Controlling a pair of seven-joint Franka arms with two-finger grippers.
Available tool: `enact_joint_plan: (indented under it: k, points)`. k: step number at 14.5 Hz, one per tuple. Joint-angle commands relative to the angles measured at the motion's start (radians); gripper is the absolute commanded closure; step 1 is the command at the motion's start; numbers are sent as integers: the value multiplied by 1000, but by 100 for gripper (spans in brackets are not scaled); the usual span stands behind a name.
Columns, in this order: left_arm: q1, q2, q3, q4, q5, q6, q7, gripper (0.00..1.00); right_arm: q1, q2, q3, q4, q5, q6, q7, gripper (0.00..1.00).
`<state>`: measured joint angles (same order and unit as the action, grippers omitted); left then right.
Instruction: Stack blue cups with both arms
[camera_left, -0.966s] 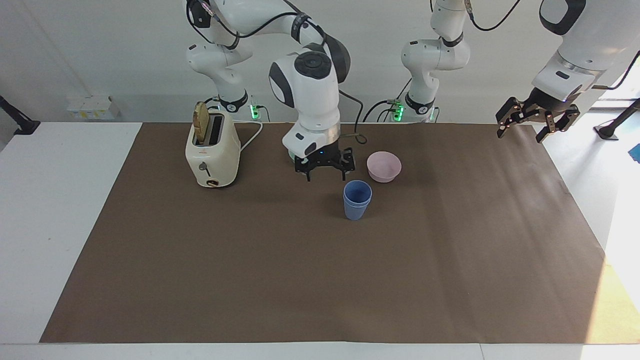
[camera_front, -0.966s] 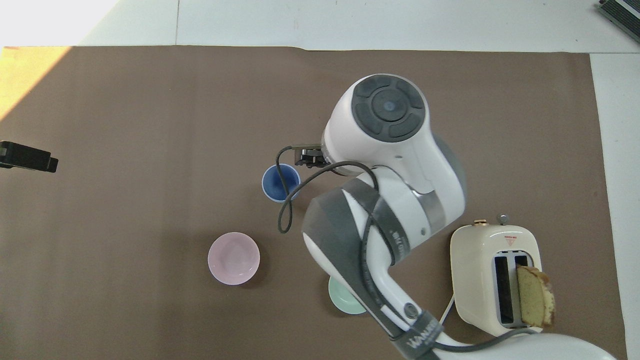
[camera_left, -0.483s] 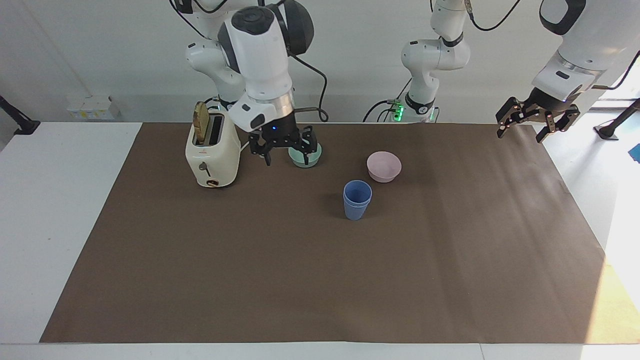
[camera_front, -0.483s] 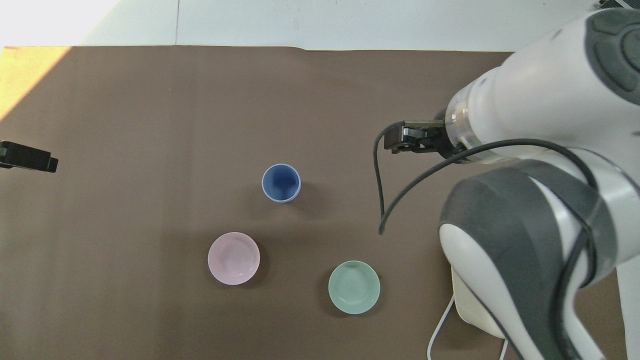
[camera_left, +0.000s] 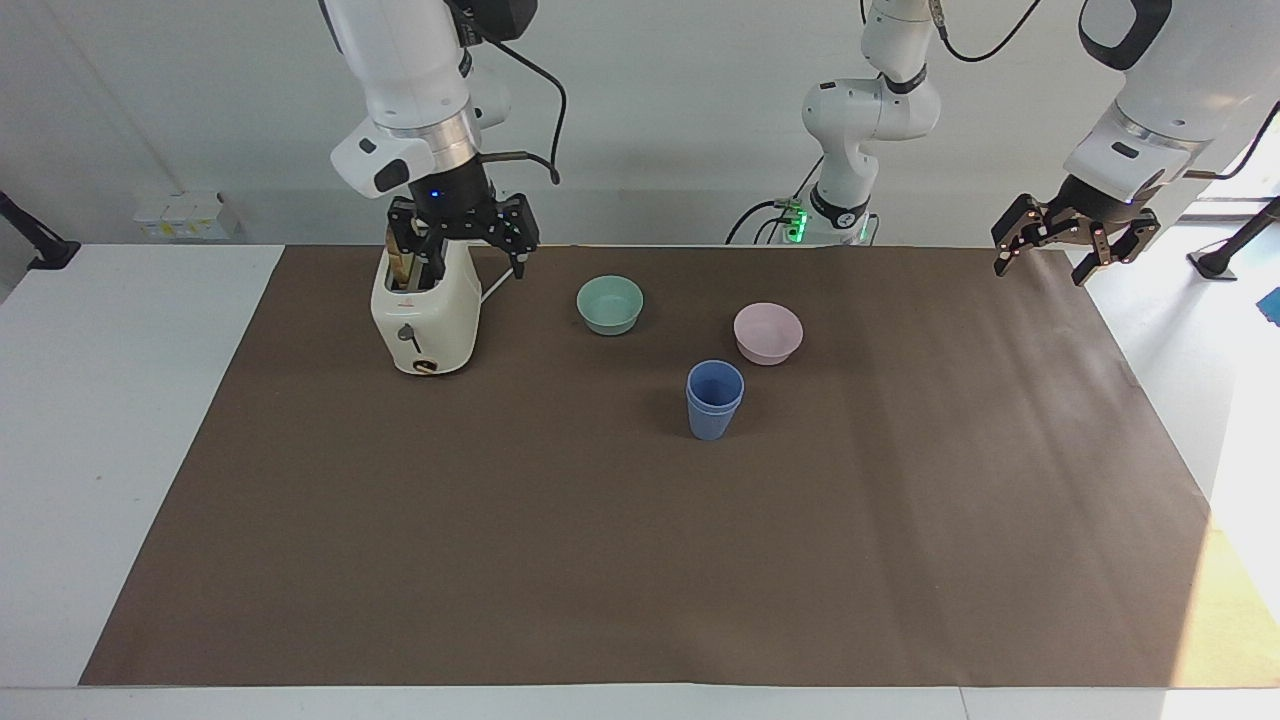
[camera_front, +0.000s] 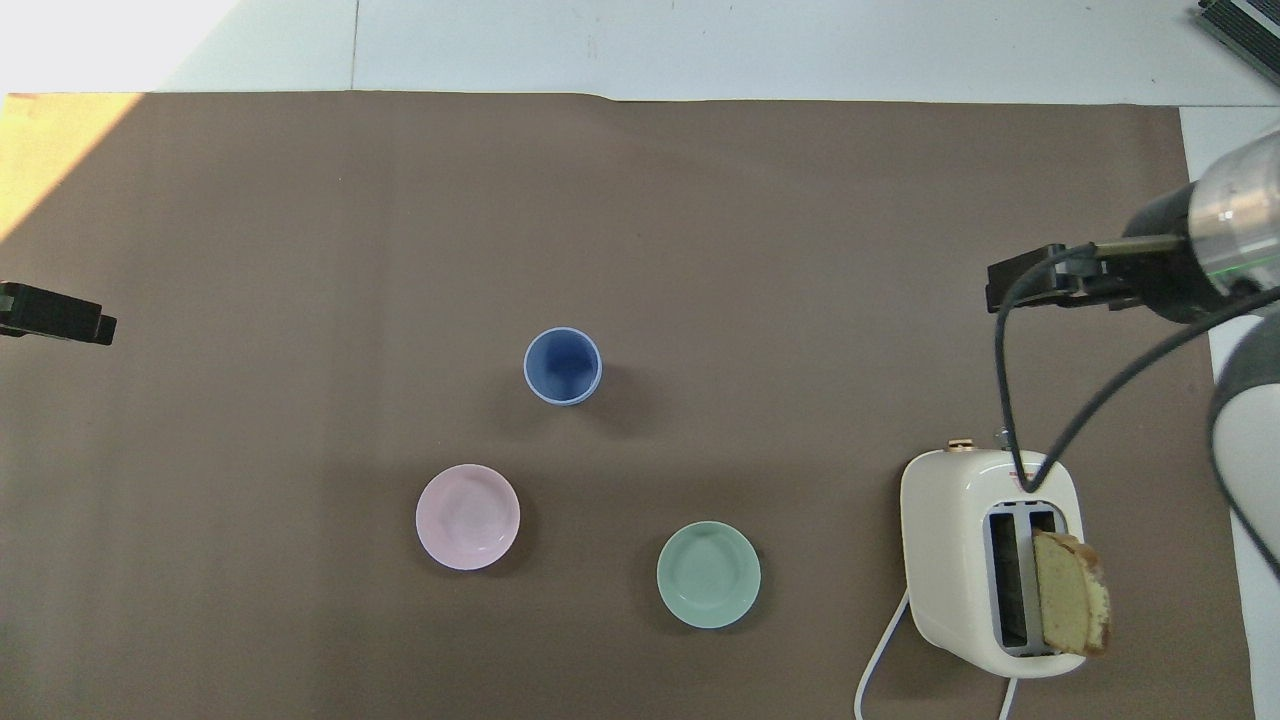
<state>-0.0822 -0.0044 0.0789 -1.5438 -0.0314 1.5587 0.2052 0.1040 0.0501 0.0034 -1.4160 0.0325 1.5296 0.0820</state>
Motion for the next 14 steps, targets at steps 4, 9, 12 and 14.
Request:
enact_joint_plan:
  k: [4,9,12,14]
  points:
    - [13,-16,-10,-10,13,0,7,0,-63,-64,9,-89,-66,17,-157,0]
    - [15,-16,-10,-10,13,0,7,0,-86,-81,9,-156,-49,73,-150,0]
    - [13,-16,-10,-10,13,0,7,0,-81,-79,10,-156,-51,78,-146,0]
    - [13,-16,-10,-10,13,0,7,0,-83,-79,10,-156,-51,76,-148,0]
